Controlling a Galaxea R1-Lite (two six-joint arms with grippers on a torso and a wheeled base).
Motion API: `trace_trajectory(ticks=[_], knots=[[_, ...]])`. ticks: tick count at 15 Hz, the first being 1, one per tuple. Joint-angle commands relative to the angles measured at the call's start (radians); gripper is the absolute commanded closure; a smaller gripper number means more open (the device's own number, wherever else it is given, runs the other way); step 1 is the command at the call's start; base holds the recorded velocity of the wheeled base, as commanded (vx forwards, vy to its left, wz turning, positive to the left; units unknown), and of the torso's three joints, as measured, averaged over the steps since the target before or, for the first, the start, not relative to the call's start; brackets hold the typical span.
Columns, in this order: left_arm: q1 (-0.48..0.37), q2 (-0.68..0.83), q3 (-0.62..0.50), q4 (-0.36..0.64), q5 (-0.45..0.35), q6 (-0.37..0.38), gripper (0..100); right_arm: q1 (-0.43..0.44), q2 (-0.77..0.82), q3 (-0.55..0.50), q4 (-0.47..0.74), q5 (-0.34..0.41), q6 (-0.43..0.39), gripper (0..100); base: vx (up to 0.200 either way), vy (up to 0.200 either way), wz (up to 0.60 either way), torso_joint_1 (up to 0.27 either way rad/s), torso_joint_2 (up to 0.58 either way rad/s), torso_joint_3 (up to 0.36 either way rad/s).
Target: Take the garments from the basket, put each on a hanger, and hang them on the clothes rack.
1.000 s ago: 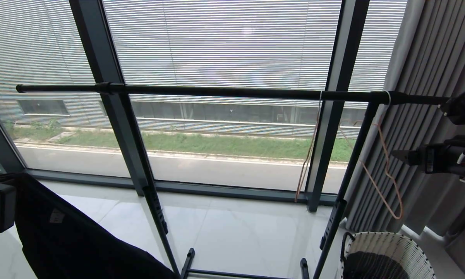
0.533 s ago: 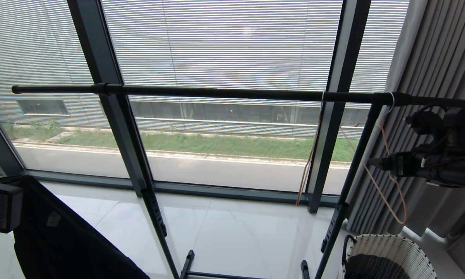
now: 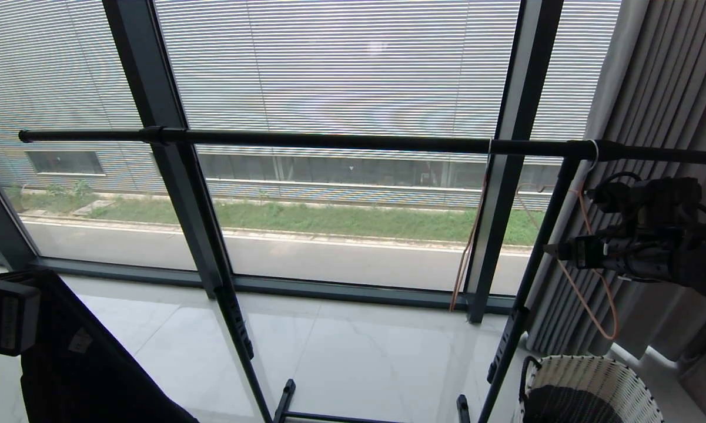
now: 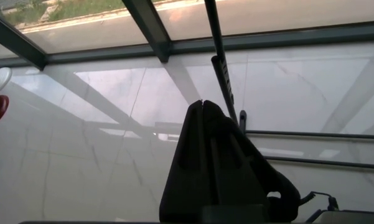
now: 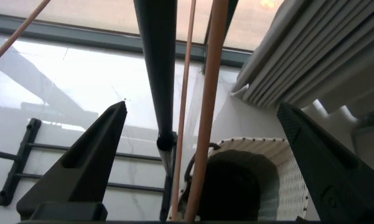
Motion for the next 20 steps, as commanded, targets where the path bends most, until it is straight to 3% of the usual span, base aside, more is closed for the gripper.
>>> trace_trajectory(ticks=[1,3,4,14,20], knots=[[0.0,0.006,0.001,0.0,0.0,0.0,100,-0.001,0.013,-0.006,-0.001,-0.001,0.002,0,0.0,0.0,0.0,0.0,0.0,0.0],[0.0,0.006,0.001,0.0,0.0,0.002,100,-0.003,0.01,-0.006,-0.001,-0.003,0.009,0,0.0,0.0,0.0,0.0,0.0,0.0],[0.0,0.006,0.001,0.0,0.0,0.002,100,-0.003,0.01,-0.006,-0.001,-0.003,0.009,100,0.0,0.0,0.0,0.0,0.0,0.0],[0.0,-0.002,-0.001,0.0,0.0,0.002,100,-0.003,-0.05,-0.003,-0.004,-0.004,0.029,100,0.0,0.0,0.0,0.0,0.0,0.0],[0.002,-0.003,0.001,0.0,0.0,0.0,100,-0.003,-0.125,0.031,-0.027,-0.046,0.056,100,0.0,0.0,0.0,0.0,0.0,0.0]])
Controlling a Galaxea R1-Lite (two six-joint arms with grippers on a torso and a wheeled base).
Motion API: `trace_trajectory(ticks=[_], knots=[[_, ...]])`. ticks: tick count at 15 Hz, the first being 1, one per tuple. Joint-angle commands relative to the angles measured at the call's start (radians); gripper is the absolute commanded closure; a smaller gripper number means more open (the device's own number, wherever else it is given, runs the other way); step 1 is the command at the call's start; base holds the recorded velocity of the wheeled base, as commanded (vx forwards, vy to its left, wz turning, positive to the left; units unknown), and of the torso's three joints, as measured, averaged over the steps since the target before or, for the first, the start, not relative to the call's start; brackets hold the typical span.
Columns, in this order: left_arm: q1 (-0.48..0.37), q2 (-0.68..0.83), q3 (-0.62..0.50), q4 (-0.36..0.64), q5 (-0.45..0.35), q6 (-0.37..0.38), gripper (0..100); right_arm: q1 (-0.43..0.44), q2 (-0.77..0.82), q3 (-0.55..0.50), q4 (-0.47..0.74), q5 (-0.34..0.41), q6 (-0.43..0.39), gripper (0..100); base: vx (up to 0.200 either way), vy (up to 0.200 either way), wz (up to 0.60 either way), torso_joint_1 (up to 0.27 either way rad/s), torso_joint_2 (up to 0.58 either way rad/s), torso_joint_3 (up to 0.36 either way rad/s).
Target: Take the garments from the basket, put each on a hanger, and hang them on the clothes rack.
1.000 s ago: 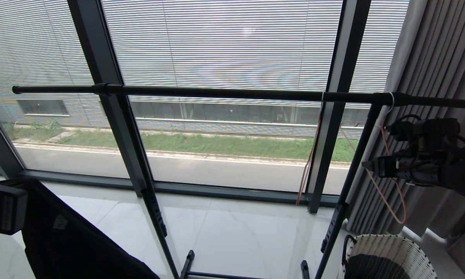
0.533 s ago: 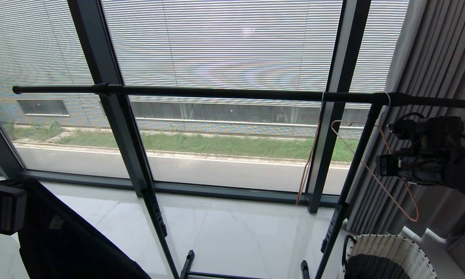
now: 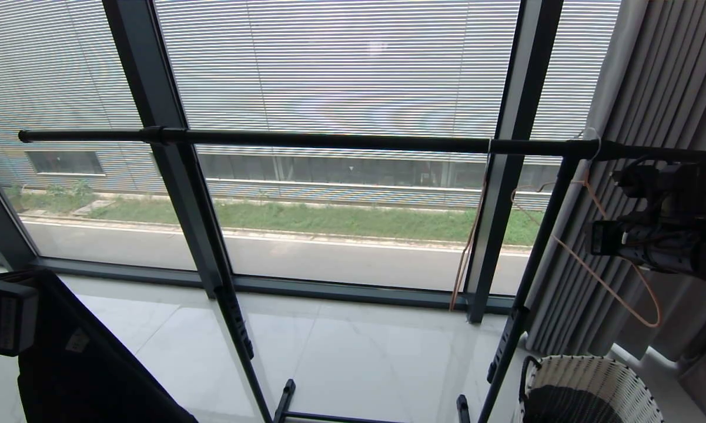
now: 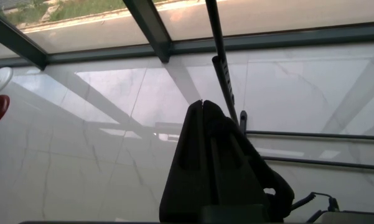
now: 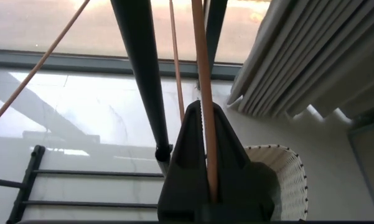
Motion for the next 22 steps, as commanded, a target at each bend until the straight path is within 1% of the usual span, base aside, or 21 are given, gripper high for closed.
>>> trace_trajectory(ticks=[1,3,6,7,13,18,19,22], knots=[[0.0,-0.004,0.0,0.0,0.0,0.0,100,0.001,-0.045,0.032,-0.029,0.0,0.0,100,0.0,0.0,0.0,0.0,0.0,0.0],[0.0,-0.007,0.002,0.0,0.0,-0.002,100,0.001,-0.071,0.095,-0.112,0.001,0.0,100,0.0,0.0,0.0,0.0,0.0,0.0],[0.0,-0.007,0.002,0.0,0.0,0.0,100,0.001,-0.117,0.193,-0.193,-0.008,-0.001,100,0.0,0.0,0.0,0.0,0.0,0.0],[0.0,-0.007,0.002,0.0,0.002,0.001,100,0.001,-0.142,0.218,-0.198,-0.019,-0.003,100,0.0,0.0,0.0,0.0,0.0,0.0],[0.0,-0.019,0.016,0.0,0.0,0.001,100,0.005,-0.297,0.368,-0.196,-0.016,-0.011,100,-0.2,0.0,0.0,0.004,0.0,-0.002],[0.0,-0.019,0.026,0.0,0.0,0.001,100,0.007,-0.367,0.414,-0.196,-0.006,-0.018,100,-0.2,0.0,0.0,-0.001,0.0,0.006],[0.0,-0.019,0.029,0.0,0.0,0.001,100,0.013,-0.387,0.422,-0.195,0.011,-0.018,100,-0.2,0.0,0.0,0.002,0.01,-0.002],[-0.002,-0.016,0.029,0.0,0.0,0.001,100,0.059,-0.45,0.452,-0.168,0.112,-0.021,100,-0.2,0.0,0.0,0.001,0.0,0.002]])
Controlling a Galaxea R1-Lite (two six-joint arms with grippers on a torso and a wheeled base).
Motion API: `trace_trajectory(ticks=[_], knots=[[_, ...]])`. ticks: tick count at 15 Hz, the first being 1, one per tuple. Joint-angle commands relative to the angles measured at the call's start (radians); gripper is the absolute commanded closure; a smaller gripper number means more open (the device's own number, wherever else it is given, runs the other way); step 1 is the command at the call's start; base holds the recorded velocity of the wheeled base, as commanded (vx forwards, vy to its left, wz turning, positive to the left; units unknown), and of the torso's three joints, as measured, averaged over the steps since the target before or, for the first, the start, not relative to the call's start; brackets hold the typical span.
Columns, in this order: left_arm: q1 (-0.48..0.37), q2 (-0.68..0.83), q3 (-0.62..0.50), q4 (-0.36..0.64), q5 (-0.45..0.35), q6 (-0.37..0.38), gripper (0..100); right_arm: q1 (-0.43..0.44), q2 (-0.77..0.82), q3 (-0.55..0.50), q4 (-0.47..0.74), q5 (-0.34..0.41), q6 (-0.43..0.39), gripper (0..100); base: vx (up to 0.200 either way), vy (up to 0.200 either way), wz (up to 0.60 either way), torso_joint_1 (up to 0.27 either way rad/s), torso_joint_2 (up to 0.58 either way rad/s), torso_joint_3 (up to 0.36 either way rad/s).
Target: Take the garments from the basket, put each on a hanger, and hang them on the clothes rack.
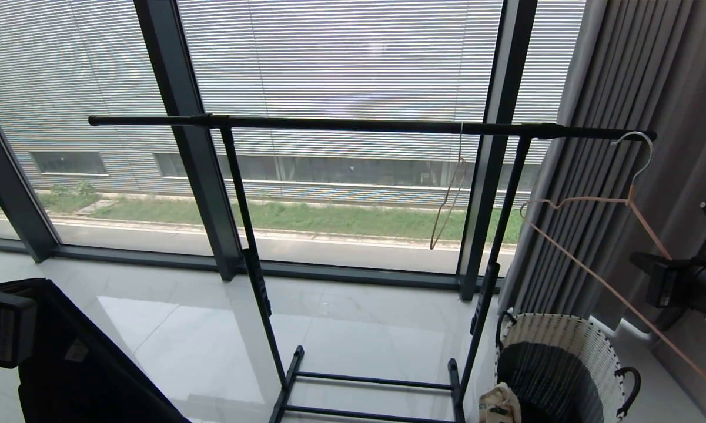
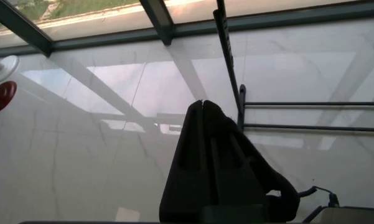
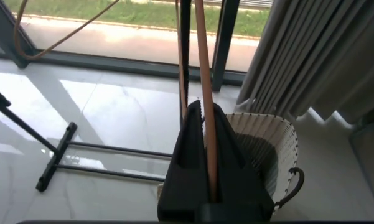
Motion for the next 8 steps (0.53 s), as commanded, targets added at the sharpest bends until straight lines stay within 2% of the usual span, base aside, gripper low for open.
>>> trace_trajectory(ticks=[1,5,7,8], knots=[[-0.001,0.002,0.0,0.0,-0.001,0.001,100,0.041,-0.056,0.013,0.024,0.036,0.001,100,-0.2,0.0,0.0,-0.007,0.0,0.002],[-0.014,0.006,0.003,0.0,-0.019,0.001,100,0.139,-0.083,0.008,0.076,0.155,0.004,100,-0.2,0.0,0.0,0.004,0.0,0.001],[-0.025,0.006,0.003,0.0,-0.087,0.003,100,0.214,-0.08,0.005,0.097,0.217,0.007,100,0.0,0.0,0.0,0.0,0.0,0.0],[-0.044,0.024,-0.002,0.0,-0.136,0.003,100,0.289,-0.077,0.005,0.142,0.272,0.007,100,0.0,0.0,0.0,0.0,0.0,0.0]])
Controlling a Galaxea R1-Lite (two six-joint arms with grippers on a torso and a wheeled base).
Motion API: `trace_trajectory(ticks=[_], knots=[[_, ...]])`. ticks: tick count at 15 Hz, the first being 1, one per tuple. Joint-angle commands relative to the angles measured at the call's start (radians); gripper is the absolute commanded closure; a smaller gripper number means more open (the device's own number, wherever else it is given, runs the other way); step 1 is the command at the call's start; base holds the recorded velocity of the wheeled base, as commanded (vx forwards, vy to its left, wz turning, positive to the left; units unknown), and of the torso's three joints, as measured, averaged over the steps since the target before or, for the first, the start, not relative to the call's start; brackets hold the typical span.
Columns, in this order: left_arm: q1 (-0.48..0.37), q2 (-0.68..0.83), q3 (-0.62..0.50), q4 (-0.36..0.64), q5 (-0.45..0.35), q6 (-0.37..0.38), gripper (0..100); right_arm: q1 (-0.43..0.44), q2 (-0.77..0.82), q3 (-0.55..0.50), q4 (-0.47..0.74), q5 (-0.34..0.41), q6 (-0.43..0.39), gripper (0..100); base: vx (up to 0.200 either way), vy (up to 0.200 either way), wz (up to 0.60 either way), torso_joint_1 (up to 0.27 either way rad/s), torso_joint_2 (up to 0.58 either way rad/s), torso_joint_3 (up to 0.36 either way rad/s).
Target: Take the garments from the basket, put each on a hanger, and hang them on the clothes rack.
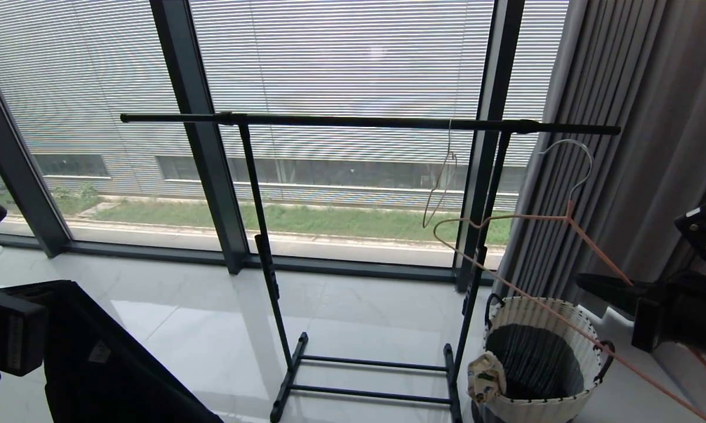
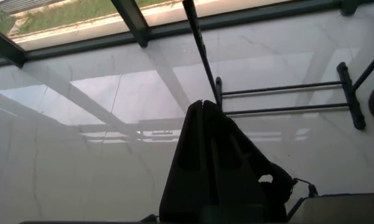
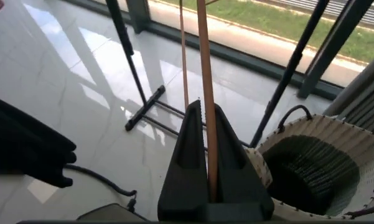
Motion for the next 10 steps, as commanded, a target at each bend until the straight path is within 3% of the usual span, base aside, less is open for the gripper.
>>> trace_trajectory(ticks=[1,3,5,7,10], knots=[[-0.047,0.061,-0.018,-0.002,-0.021,-0.013,100,0.125,0.012,-0.001,0.046,0.071,0.002,100,0.0,0.0,0.0,0.0,0.0,0.0],[-0.094,0.172,-0.086,-0.034,-0.017,-0.137,100,0.239,0.05,-0.005,0.041,0.097,0.005,100,0.0,0.0,0.0,0.0,0.0,0.0],[-0.156,0.299,-0.173,-0.097,0.055,-0.295,100,0.339,0.082,-0.036,0.038,0.1,0.025,100,0.0,0.0,0.0,0.0,0.0,0.0],[-0.192,0.408,-0.209,-0.183,0.147,-0.32,100,0.414,0.11,-0.105,0.038,0.119,0.076,100,0.0,0.0,0.0,0.0,0.0,0.0],[-0.226,0.509,-0.21,-0.312,0.168,-0.318,100,0.466,0.151,-0.194,0.038,0.123,0.082,100,0.0,0.0,0.0,0.0,0.0,0.0]])
